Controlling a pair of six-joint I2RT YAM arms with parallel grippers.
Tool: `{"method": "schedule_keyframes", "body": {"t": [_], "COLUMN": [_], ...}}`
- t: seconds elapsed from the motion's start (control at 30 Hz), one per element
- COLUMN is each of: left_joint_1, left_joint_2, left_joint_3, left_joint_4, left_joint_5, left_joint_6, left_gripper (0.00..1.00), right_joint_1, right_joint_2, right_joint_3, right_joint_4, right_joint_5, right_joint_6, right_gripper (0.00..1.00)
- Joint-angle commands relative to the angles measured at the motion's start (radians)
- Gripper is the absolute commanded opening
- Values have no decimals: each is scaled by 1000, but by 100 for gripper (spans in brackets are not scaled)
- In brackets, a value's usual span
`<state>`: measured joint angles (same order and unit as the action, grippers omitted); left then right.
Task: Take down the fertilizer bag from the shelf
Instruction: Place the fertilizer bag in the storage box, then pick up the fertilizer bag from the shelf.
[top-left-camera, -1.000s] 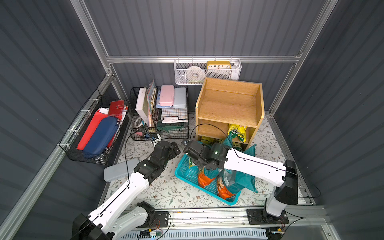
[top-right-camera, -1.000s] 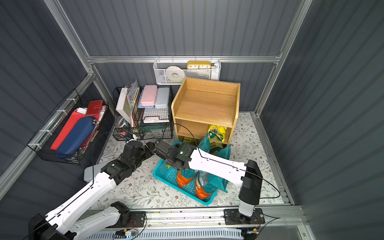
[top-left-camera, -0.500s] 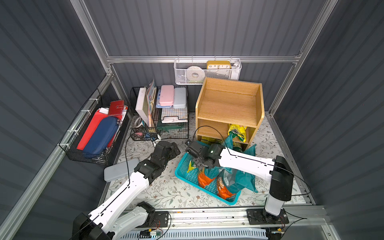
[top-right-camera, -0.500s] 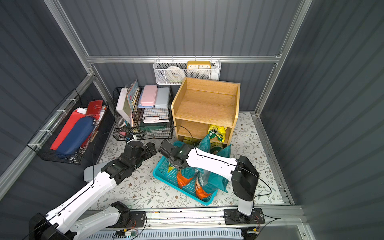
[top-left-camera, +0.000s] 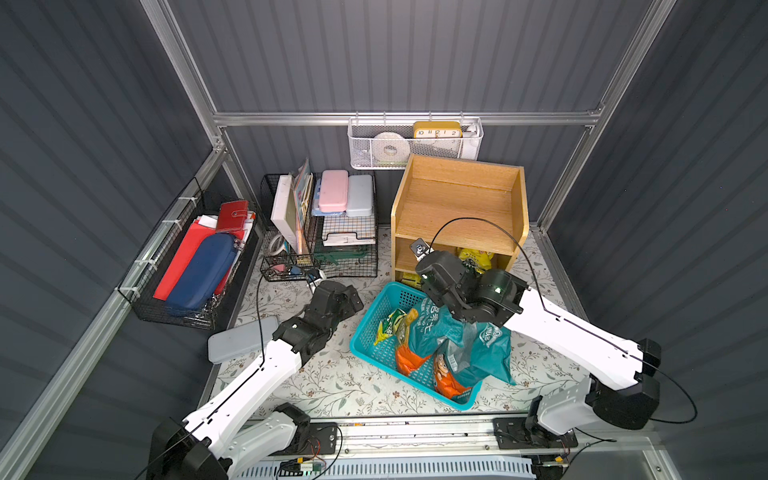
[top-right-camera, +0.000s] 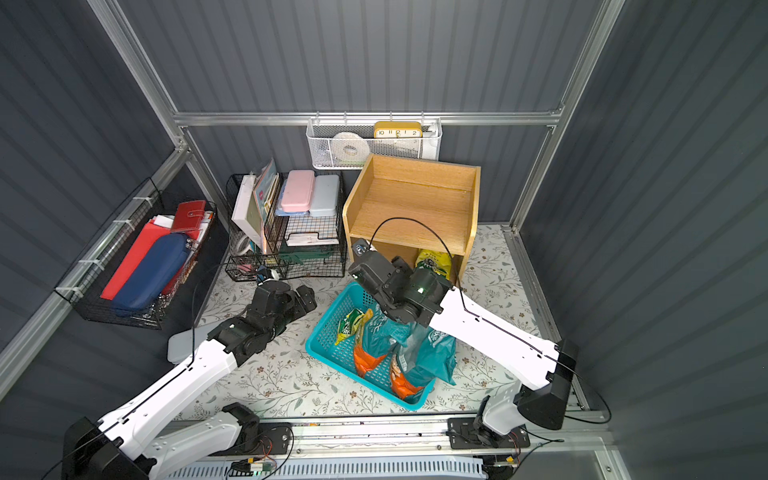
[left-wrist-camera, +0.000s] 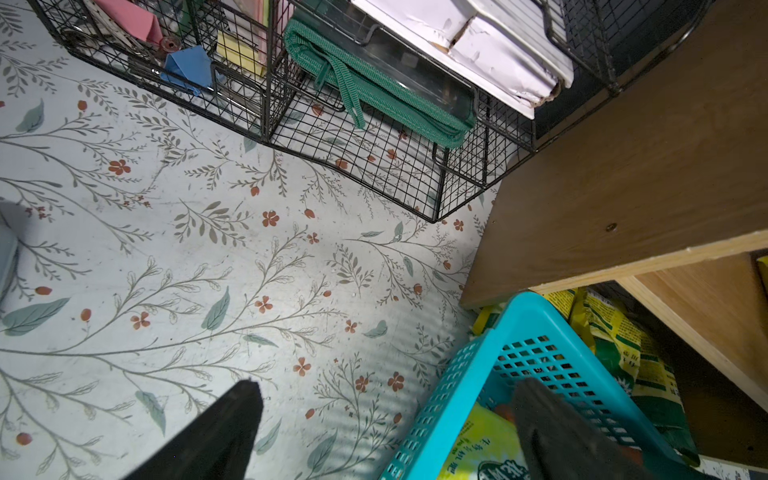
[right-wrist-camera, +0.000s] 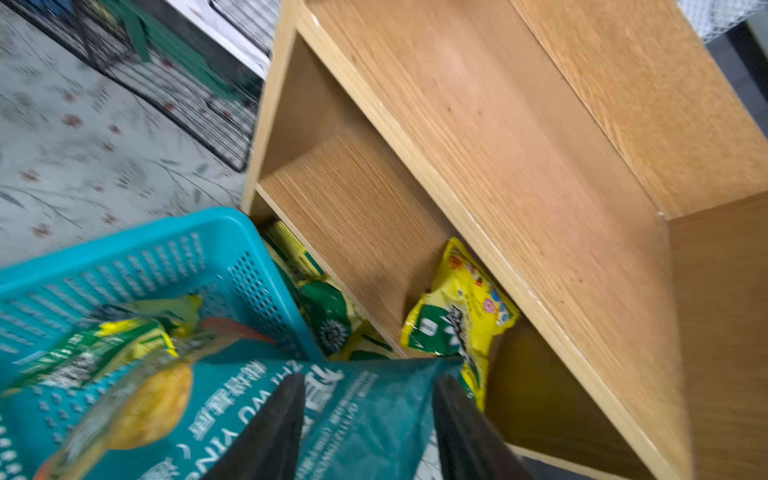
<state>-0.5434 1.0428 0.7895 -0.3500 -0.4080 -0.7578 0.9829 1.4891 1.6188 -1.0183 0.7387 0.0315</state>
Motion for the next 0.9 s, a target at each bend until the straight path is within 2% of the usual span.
{"method": "schedule_keyframes", "body": {"t": [0.0, 0.3, 0.5, 0.73, 0.87], "left_joint_1": [3, 4, 4, 4, 3], "left_joint_2": [2, 32, 70, 89, 94], "left_joint_3": [-6, 5, 34, 59, 68], "left_joint_4": [14, 29, 36, 34, 25], "left_joint_5": [15, 36, 62, 72, 72], "left_joint_6": [-6, -15, -16, -15, -12], "left_gripper": [99, 99, 99, 99, 99], "right_joint_1": [-15, -84, -135, -215, -249], "right_joint_2": [-46, -155, -172, -78, 21], "right_joint_3": [-10, -104, -230, -251, -212], "right_joint_4": [-119, -217, -101, 38, 29], "right_joint_5": [57, 3, -51, -55, -11], "right_joint_6": [5, 1, -130, -316, -383], "right_gripper": [46, 39, 39, 40, 44]}}
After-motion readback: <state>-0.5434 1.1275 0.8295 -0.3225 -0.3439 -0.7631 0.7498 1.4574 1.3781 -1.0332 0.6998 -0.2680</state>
